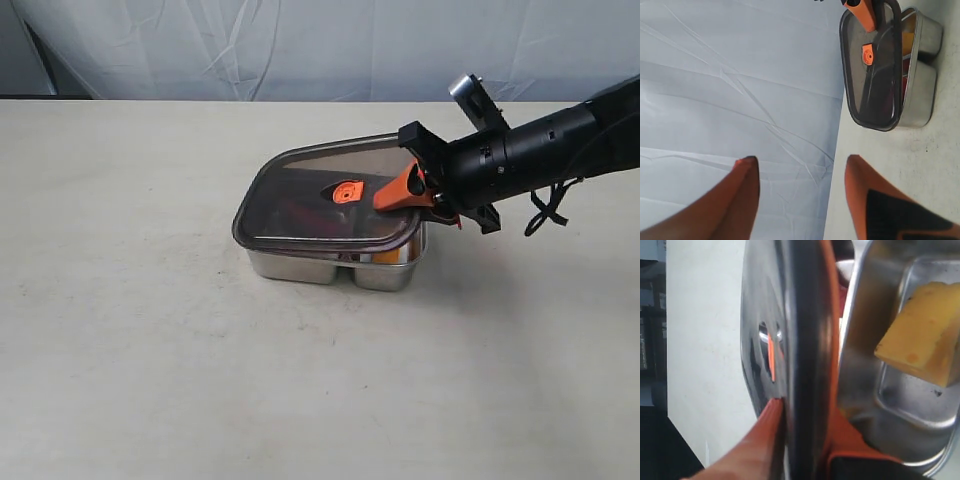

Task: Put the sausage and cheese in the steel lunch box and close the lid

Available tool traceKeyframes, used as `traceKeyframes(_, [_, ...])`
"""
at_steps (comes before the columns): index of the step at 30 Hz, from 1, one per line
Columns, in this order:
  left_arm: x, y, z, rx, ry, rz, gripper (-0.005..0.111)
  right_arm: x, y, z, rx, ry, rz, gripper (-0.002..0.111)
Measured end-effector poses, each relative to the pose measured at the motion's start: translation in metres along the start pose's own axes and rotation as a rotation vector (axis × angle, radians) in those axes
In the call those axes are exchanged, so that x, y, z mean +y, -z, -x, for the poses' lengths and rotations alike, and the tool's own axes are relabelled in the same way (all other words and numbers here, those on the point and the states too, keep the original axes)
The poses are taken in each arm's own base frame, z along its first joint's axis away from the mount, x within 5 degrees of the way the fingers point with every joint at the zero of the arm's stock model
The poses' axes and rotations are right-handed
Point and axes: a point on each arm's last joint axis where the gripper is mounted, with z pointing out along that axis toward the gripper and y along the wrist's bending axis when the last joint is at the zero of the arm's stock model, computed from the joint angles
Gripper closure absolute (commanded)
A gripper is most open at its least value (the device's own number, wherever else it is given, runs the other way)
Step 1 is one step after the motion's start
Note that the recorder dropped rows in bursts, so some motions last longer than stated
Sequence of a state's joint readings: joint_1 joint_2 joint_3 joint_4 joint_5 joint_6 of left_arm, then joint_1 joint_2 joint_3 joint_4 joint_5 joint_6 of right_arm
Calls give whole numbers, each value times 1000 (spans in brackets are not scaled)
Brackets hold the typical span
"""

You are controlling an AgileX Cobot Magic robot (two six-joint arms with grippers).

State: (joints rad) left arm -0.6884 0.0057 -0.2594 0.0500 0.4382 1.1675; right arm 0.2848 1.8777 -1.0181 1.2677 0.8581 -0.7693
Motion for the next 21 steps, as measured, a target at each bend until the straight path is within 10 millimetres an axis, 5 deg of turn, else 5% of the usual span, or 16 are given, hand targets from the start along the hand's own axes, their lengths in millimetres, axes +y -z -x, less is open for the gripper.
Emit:
traceKeyframes(6, [0,0,0,0,0,0,56,-3,-2,1,-2,-6,-16,108])
traceKeyframes(15, [0,0,0,0,0,0,56,-12,-2,0,17,0,-109,60])
traceKeyframes(21, [0,0,0,0,0,0,56,-20,-4,-1,19,21,-165,58])
